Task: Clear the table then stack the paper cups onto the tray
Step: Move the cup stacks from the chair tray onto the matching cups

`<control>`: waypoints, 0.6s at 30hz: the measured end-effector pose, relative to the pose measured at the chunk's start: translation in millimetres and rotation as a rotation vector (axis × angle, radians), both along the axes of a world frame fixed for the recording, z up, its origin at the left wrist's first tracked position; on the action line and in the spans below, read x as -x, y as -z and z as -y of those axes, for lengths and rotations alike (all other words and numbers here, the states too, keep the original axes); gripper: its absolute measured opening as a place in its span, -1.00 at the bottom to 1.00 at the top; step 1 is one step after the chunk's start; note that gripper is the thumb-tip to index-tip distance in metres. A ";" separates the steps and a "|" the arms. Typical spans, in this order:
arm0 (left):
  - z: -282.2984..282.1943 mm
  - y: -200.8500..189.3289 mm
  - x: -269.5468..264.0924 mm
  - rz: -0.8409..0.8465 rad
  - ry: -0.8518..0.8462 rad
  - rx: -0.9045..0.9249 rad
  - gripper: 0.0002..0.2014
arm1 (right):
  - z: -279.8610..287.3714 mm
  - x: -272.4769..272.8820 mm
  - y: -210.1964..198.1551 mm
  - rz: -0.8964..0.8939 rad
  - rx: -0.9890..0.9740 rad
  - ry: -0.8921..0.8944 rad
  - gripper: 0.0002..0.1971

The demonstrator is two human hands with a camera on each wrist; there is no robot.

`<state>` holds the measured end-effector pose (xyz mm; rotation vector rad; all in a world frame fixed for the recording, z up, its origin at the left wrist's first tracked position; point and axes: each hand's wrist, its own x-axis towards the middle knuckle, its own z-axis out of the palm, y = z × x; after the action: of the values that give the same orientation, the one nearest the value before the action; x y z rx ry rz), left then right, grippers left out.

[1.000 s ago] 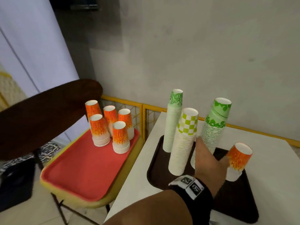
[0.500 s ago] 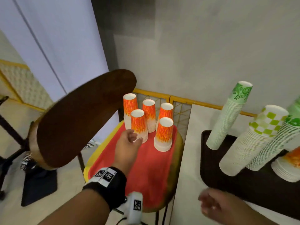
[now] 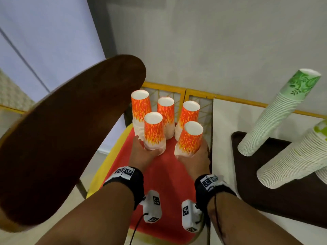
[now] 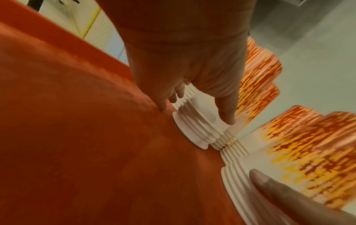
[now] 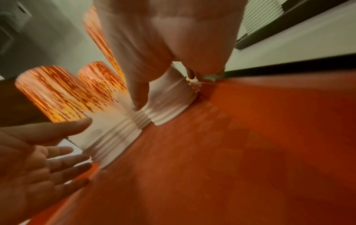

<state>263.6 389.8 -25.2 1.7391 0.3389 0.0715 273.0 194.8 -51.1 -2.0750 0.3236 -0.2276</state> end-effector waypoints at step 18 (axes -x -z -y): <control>21.3 29.0 -28.1 0.119 -0.113 -0.107 -0.23 | 8.5 16.3 0.4 0.065 -0.009 0.014 -0.01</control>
<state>291.7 368.4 -54.2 1.8116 0.3511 0.2784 256.7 186.4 -51.5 -2.0525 0.2995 -0.3014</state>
